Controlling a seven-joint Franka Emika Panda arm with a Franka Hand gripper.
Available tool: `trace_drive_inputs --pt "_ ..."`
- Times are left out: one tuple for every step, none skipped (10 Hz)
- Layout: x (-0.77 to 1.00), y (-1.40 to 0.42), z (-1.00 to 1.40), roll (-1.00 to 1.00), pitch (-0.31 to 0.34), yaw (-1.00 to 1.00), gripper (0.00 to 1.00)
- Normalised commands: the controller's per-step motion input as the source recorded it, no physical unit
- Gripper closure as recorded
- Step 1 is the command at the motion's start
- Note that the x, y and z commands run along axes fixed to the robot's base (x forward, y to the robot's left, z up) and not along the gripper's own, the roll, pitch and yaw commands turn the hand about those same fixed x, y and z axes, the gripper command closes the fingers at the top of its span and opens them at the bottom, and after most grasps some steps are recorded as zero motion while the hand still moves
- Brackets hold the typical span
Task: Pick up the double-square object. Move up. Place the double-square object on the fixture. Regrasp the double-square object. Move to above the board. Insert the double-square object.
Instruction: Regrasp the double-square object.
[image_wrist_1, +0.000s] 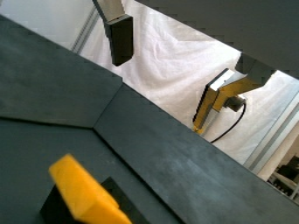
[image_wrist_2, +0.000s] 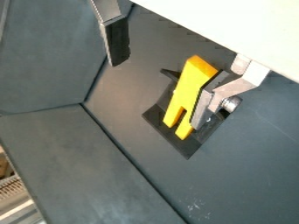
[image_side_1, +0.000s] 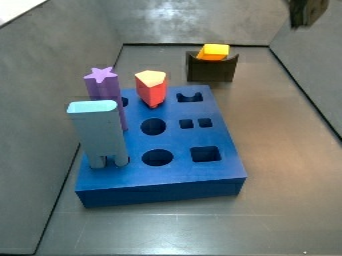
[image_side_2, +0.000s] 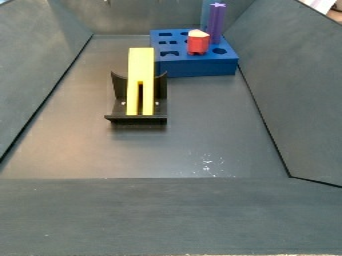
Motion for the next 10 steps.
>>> trace_drive_inputs --pt "0.06 0.02 -1.00 0.13 -0.066 0.07 0.00" --pt "0.07 0.02 -1.00 0.10 -0.075 0.06 0.00" --pt "0.08 0.02 -1.00 0.08 -0.076 0.04 0.00" --pt "0.10 0.02 -1.00 0.07 -0.069 0.01 0.00" --pt "0.11 0.01 -1.00 0.06 -0.060 0.00 0.00" --pt "0.11 0.01 -0.93 0.06 -0.046 -0.01 0.00" --pt "0.10 0.00 -0.71 0.06 -0.023 -0.01 0.00" --pt "0.09 0.00 -0.55 0.06 -0.003 -0.01 0.00" --pt "0.09 -0.01 -0.35 0.06 0.017 0.00 0.00" --pt "0.09 -0.01 -0.20 0.07 0.028 0.01 0.00"
